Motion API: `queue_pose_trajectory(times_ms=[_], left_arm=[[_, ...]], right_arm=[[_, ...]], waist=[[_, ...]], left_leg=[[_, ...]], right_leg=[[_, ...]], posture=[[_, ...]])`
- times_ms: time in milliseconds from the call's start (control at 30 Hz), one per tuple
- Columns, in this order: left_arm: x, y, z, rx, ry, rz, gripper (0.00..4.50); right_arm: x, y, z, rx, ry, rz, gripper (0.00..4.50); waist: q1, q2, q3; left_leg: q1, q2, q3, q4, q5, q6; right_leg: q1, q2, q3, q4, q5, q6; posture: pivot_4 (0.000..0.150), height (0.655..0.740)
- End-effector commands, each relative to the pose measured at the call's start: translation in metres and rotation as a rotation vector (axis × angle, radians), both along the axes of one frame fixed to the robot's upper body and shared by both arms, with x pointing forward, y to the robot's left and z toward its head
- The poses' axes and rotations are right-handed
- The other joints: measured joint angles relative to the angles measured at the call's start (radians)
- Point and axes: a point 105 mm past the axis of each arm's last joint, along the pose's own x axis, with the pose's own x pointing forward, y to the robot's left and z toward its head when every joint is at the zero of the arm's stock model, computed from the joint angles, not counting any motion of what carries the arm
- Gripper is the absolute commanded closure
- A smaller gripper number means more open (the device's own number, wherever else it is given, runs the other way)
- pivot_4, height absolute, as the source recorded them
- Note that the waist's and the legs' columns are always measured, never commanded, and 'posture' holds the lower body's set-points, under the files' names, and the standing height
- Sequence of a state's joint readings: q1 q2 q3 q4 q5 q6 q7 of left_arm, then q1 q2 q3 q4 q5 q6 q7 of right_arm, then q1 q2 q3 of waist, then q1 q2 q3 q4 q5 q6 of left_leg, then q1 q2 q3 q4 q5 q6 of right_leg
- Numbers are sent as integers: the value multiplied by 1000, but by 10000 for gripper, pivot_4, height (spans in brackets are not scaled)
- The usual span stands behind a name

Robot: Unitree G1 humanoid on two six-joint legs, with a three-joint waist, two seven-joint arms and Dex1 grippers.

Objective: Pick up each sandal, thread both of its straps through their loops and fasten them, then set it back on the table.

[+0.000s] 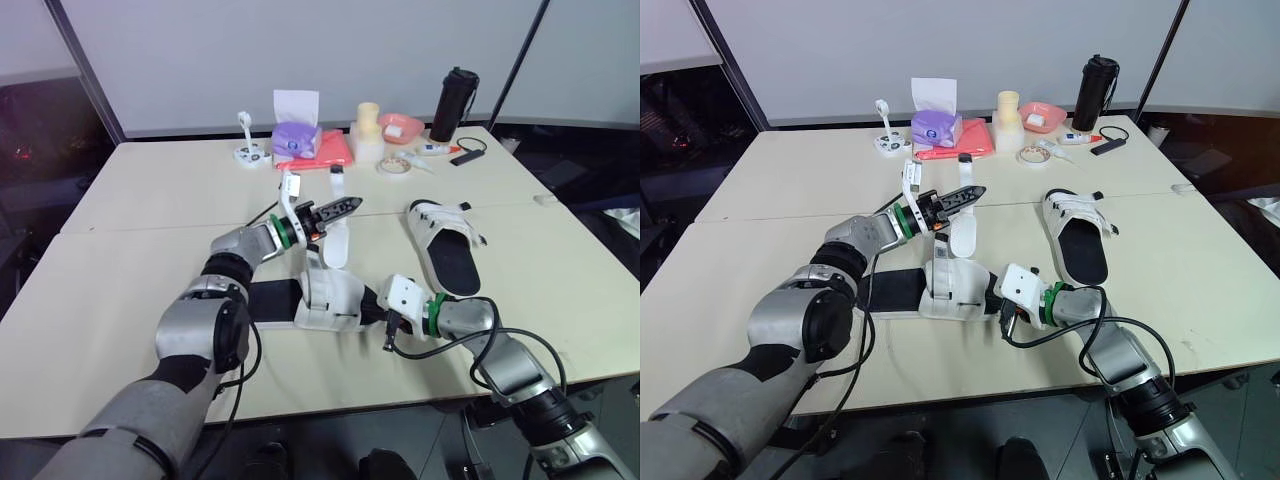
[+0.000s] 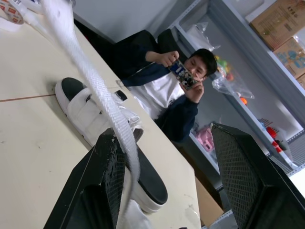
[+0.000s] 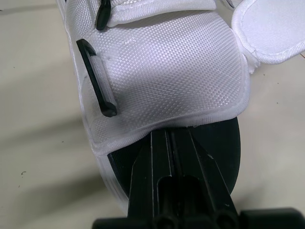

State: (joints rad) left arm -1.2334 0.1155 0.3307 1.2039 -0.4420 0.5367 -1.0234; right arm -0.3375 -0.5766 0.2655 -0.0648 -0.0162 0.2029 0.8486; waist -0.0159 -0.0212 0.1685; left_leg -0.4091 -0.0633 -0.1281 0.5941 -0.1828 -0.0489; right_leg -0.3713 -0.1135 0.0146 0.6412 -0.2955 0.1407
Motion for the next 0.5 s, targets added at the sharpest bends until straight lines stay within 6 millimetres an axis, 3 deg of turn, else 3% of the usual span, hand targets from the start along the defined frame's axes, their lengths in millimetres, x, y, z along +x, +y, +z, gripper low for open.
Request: queue_pose_trajectory(times_ms=[33,300,400,500], left_arm=[[1,1,28,-44,-74,-7,16826],[2,7,33,-66,-84,-8,16826],[2,9,35,-77,-86,-5,25212],[2,11,36,-82,-87,-2,40461]], right_arm=[[-2,-7,-19,-42,65,-31,45000],[-2,-6,-19,-39,66,-30,45000],[-2,-6,-19,-39,67,-29,45000],[-2,-5,-19,-38,67,-29,45000]], waist=[[0,0,0],[0,0,0],[0,0,0],[0,0,0]], left_leg=[[0,0,0,0,0,0],[0,0,0,0,0,0],[0,0,0,0,0,0],[0,0,0,0,0,0]], right_leg=[[0,0,0,0,0,0],[0,0,0,0,0,0],[0,0,0,0,0,0],[0,0,0,0,0,0]], posture=[[1500,7400],[1500,7400],[1500,7400],[1500,7400]])
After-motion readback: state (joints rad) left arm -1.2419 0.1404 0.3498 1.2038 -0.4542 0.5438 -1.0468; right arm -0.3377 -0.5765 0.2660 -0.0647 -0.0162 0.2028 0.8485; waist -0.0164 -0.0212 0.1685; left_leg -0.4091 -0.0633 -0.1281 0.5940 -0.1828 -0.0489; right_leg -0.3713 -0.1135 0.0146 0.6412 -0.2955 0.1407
